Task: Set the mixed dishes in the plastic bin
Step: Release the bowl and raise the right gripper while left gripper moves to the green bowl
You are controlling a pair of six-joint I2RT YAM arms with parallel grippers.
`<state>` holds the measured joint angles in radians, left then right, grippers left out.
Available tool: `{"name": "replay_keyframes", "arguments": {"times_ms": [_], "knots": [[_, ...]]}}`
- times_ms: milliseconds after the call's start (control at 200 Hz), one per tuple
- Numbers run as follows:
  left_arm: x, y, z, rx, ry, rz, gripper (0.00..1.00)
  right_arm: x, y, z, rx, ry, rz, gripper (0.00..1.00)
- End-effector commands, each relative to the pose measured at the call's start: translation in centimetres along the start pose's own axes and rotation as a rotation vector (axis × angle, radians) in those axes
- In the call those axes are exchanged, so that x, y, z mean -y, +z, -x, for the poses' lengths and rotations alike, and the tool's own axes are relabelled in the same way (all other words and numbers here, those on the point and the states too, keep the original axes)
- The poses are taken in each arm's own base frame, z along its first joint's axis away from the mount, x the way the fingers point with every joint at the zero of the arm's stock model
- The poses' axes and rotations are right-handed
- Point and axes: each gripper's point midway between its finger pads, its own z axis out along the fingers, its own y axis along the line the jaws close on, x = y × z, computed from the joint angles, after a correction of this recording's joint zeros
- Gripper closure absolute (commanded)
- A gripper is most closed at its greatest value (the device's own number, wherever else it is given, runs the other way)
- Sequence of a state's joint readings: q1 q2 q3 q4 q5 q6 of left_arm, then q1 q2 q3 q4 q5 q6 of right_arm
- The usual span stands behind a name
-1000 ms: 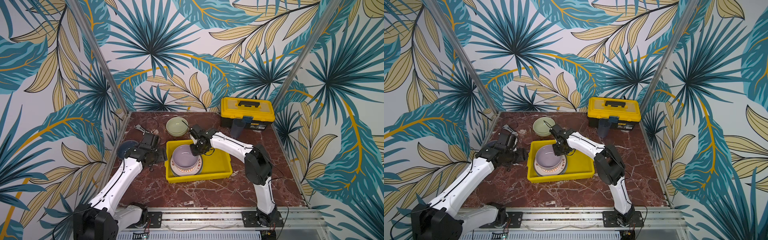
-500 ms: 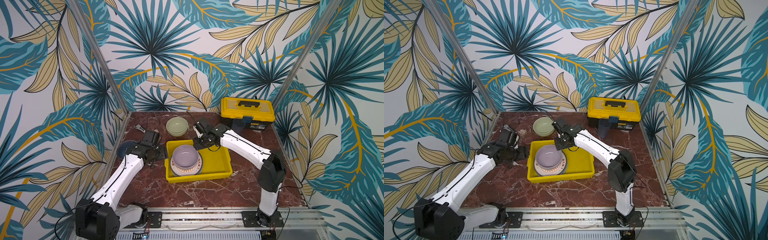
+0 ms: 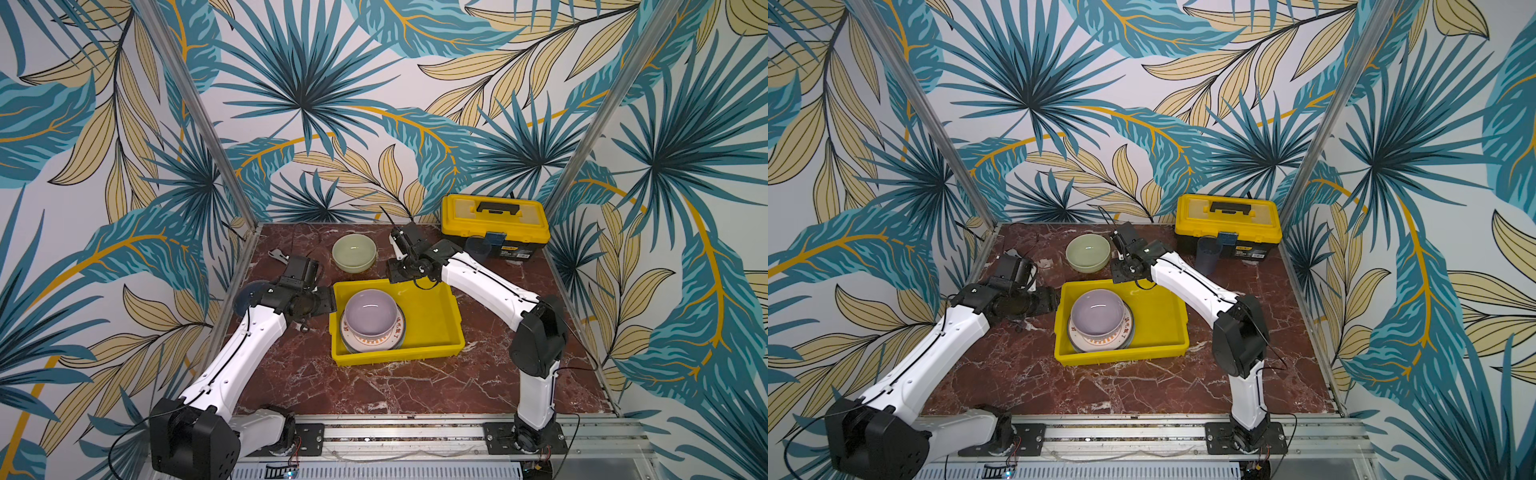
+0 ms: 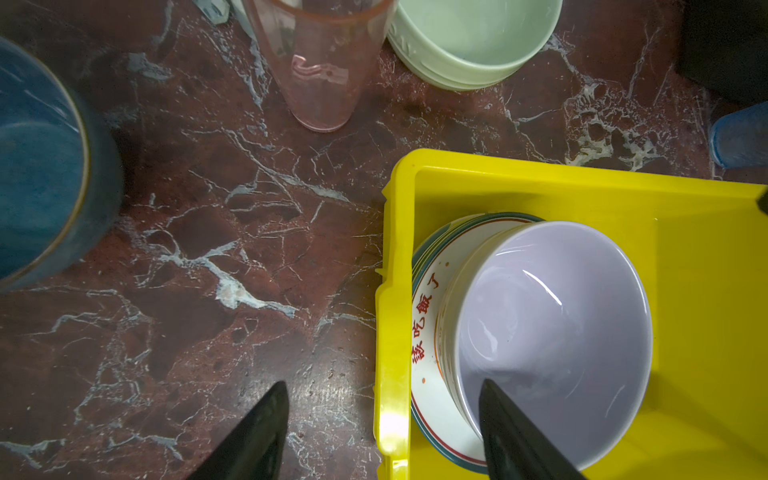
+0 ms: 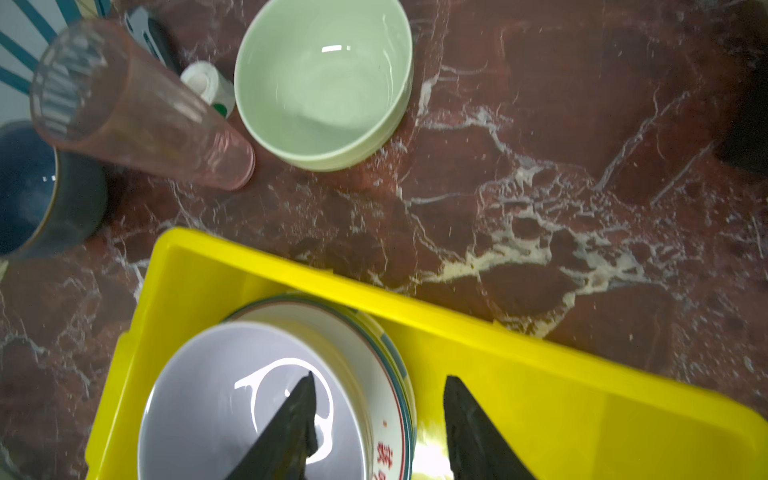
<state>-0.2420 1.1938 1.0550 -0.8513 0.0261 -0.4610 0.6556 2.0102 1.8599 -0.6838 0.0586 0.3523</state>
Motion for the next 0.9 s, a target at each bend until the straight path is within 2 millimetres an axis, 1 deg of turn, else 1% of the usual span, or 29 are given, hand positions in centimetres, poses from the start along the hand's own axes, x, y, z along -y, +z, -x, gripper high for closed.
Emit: {"name": "replay_keyframes", "arguments": {"times_ms": [0,85,195,300,376,461,561,671,761,836,891], "knots": [[-0.1,-0.9,0.1,0.033,0.011,-0.013,0.28,-0.1,2.7,1.6,0.029,0.028,0.014,0.49],[-0.2,-1.1,-0.1,0.036,0.019,-0.017,0.29,-0.2,3.5,2.2,0.036,0.028,0.018,0.49],[-0.1,-1.5,0.3,0.054,0.035,-0.018,0.33,-0.3,3.3,2.5,0.049,0.025,0.025,0.49],[0.8,-1.8,1.6,0.077,0.074,-0.039,0.35,0.0,1.9,2.4,0.061,0.017,0.023,0.49],[2.3,-1.9,3.3,0.101,0.127,-0.084,0.37,0.3,0.6,1.9,0.072,0.013,0.023,0.49],[3.7,-1.1,5.4,0.114,0.185,-0.112,0.38,0.8,-1.3,0.9,0.082,0.006,0.024,0.48],[4.9,0.6,8.0,0.104,0.234,-0.098,0.38,1.8,-3.5,-0.7,0.081,0.008,0.012,0.47],[6.2,3.4,10.4,0.078,0.273,-0.093,0.37,3.3,-5.9,-2.9,0.071,0.026,-0.005,0.44],[7.6,5.8,12.0,0.053,0.301,-0.115,0.37,4.5,-7.6,-4.6,0.072,0.051,-0.015,0.43],[8.9,8.3,12.9,0.027,0.33,-0.131,0.39,5.5,-8.6,-6.0,0.068,0.066,-0.026,0.42],[10.1,9.7,13.5,0.024,0.374,-0.138,0.4,6.3,-9.4,-6.8,0.068,0.075,-0.042,0.42]]}}
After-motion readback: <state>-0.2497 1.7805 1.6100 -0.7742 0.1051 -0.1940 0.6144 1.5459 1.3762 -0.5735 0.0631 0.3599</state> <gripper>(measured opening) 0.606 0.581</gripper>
